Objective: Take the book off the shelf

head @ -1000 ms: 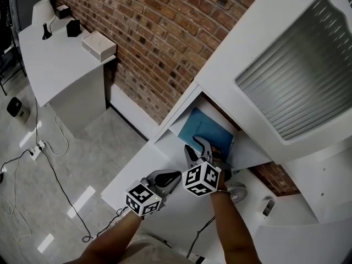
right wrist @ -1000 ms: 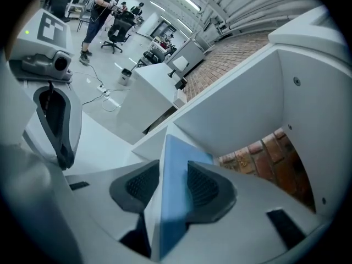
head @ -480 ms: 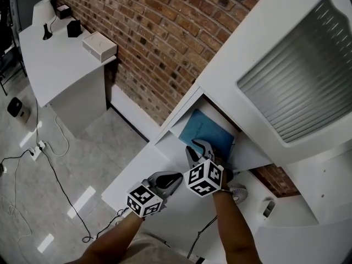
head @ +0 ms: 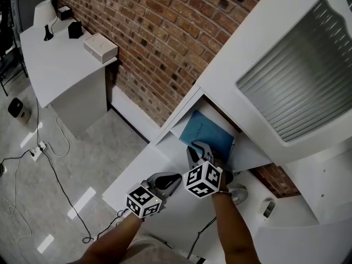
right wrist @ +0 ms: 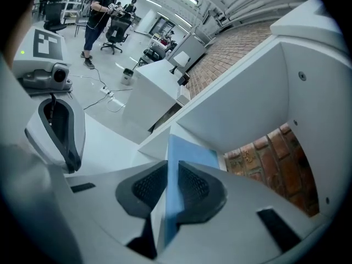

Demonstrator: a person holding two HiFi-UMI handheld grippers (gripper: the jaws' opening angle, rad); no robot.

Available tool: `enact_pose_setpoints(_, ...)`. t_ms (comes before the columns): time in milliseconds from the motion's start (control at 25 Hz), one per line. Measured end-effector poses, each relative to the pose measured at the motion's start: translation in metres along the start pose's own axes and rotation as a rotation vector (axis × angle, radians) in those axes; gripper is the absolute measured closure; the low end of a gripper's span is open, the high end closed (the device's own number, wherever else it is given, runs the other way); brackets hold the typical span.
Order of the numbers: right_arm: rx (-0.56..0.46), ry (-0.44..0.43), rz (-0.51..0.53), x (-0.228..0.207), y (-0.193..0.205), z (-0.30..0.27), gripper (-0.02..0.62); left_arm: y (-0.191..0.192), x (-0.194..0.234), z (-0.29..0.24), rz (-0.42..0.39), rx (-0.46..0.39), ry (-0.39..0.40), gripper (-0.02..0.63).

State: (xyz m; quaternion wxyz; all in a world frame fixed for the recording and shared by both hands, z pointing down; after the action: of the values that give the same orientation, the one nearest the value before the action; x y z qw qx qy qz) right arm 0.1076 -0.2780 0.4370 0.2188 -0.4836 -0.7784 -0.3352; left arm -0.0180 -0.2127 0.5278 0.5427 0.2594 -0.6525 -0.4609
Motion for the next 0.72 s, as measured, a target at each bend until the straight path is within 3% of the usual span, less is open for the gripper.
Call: enact_pose_setpoints(720,-0.036,0.01,-0.018,0.027,-0.017,0.025,0.532,0.006,-0.007,0.009,-0.002,0.016,-0.006,0.595)
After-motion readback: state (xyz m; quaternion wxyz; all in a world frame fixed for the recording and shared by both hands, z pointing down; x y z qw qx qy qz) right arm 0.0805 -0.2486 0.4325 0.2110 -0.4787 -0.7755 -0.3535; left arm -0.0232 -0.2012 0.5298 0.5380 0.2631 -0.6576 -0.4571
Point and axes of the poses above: the fingertips, and each gripper's own axes: z backward along the fingers, x to its left, y out of its underside, the point moved 10 cm from there along z, backward along the fingers, and after that the axes turned 2 degrees about x, right-handed, at the moved point
